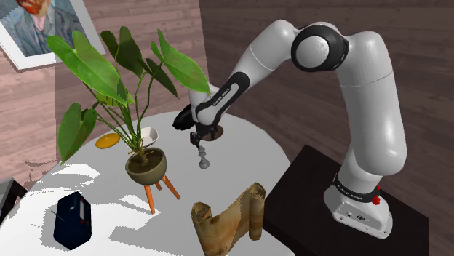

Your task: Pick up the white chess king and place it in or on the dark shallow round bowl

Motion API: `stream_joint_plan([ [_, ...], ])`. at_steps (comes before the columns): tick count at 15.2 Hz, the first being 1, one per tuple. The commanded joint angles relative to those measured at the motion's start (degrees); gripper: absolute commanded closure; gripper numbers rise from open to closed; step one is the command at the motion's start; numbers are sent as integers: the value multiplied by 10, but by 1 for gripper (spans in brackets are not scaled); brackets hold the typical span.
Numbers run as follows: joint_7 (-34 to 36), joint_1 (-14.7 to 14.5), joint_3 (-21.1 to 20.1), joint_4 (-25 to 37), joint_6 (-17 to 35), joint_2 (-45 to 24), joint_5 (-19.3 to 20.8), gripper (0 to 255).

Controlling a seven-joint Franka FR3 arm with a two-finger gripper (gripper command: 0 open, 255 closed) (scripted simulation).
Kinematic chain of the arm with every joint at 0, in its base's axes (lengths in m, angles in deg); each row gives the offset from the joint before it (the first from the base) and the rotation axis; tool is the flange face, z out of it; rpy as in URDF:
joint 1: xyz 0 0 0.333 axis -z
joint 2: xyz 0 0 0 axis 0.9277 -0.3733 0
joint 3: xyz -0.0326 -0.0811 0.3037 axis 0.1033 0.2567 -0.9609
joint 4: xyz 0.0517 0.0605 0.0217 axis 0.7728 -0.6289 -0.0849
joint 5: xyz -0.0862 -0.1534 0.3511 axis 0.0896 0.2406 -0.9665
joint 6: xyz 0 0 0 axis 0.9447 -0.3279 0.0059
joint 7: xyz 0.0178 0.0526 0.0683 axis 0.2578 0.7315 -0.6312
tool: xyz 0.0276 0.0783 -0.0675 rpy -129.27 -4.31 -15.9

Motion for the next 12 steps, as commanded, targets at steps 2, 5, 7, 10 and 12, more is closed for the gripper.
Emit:
stream_joint_plan([
  [2, 5, -8, 2, 67, 2, -67, 4, 0],
  [5, 7, -10, 5, 71, 16, -85, 6, 0],
  [7, 8, -11, 6, 75, 25, -98, 8, 0],
  [10, 9, -12, 9, 80, 36, -114, 10, 0],
  [12, 9, -12, 9, 80, 36, -114, 10, 0],
])
